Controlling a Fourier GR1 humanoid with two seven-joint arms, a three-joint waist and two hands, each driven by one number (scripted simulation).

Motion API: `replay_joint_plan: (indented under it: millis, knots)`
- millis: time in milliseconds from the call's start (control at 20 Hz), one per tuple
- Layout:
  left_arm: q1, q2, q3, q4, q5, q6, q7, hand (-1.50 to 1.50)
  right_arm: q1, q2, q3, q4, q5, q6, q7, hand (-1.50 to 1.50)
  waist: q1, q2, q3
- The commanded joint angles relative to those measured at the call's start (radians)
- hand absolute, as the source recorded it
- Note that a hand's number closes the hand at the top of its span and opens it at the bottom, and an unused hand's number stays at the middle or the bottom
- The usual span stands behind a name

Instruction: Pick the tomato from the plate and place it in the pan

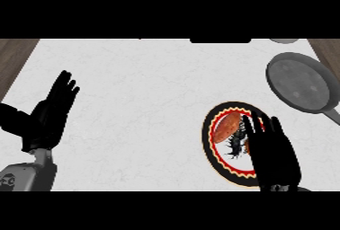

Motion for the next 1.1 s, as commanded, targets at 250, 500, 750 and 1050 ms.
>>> replay_joint_plan:
  millis: [250, 500, 750, 1050]
  knots:
    - [0.012, -0.043, 0.003, -0.077, -0.055, 0.021, 0.064, 0.0, 0.003, 0.043, -0.075, 0.179, 0.081, -0.091, -0.14, -1.5, 0.0, 0.0, 0.0]
    - [-0.047, -0.03, 0.068, 0.038, -0.035, -0.051, 0.004, 0.0, -0.031, 0.101, -0.104, 0.232, 0.108, -0.048, -0.172, -1.5, -0.002, 0.001, 0.0]
    - [0.004, -0.068, 0.029, -0.002, -0.079, -0.029, 0.012, 0.0, -0.021, 0.064, -0.175, 0.39, 0.127, -0.24, -0.307, -1.5, 0.001, 0.001, 0.0]
    - [-0.106, -0.057, 0.079, 0.045, -0.071, -0.042, 0.058, 0.0, 0.04, 0.122, -0.175, 0.346, 0.166, -0.217, -0.305, -1.5, -0.005, 0.0, 0.0]
